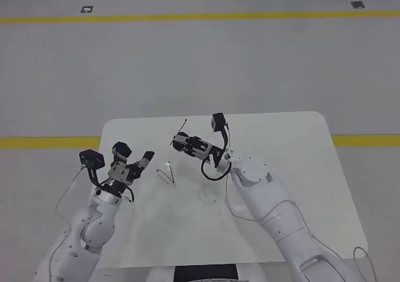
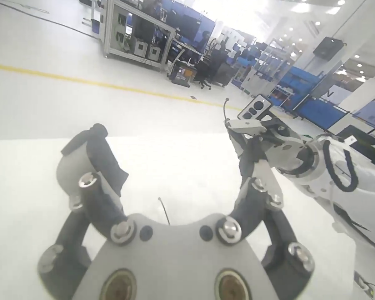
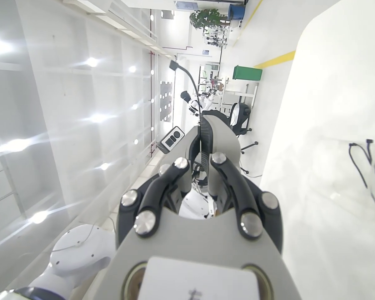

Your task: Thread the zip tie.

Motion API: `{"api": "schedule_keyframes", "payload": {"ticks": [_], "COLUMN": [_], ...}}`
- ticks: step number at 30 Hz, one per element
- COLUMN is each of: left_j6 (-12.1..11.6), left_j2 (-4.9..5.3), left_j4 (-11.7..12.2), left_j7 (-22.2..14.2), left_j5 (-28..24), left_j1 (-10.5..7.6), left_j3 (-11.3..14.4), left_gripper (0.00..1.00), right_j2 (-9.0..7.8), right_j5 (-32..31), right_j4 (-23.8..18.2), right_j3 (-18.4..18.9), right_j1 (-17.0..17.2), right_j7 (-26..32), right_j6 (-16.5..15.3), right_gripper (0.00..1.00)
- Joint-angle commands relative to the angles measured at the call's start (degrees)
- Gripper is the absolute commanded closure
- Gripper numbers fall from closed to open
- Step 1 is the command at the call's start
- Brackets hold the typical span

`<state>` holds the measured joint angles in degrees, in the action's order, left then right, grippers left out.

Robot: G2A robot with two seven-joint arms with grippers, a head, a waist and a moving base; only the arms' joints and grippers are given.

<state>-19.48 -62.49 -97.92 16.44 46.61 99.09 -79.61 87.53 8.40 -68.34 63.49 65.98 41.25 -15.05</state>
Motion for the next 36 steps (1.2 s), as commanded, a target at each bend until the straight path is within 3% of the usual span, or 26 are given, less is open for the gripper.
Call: {"api": "schedule_keyframes", "payload": {"ticks": [1, 3, 8, 11, 36], "left_j6": [0.0, 0.0, 0.0, 0.0, 0.1], "left_j2": [0.04, 0.01, 0.65, 0.99, 0.78], "left_j4": [0.2, -0.4, -3.7, -4.6, -3.8], "left_j7": [0.1, -2.9, -17.4, -21.2, -17.9], "left_j5": [-0.4, -6.1, -19.1, -23.7, -20.3], "left_j1": [0.06, 0.41, 0.96, 1.43, 0.6], "left_j3": [0.3, 1.2, 0.9, -0.1, 0.6], "left_gripper": [0.0, 0.0, 0.0, 0.0, 0.0], "right_j2": [-0.24, -0.47, -0.68, -0.7, -1.01], "right_j5": [-0.2, 0.0, 0.5, 0.3, -2.0], "right_j4": [-0.7, -1.1, -1.1, -0.6, -1.2], "right_j3": [0.3, 0.5, 0.0, -0.6, -2.4], "right_j1": [0.5, 1.0, 1.1, 0.8, 1.1], "right_j7": [0.2, 0.5, 0.6, 0.3, -2.4], "right_j6": [0.0, 0.0, -0.3, -0.5, 0.4], "right_gripper": [1.0, 1.0, 1.0, 1.0, 1.0]}}
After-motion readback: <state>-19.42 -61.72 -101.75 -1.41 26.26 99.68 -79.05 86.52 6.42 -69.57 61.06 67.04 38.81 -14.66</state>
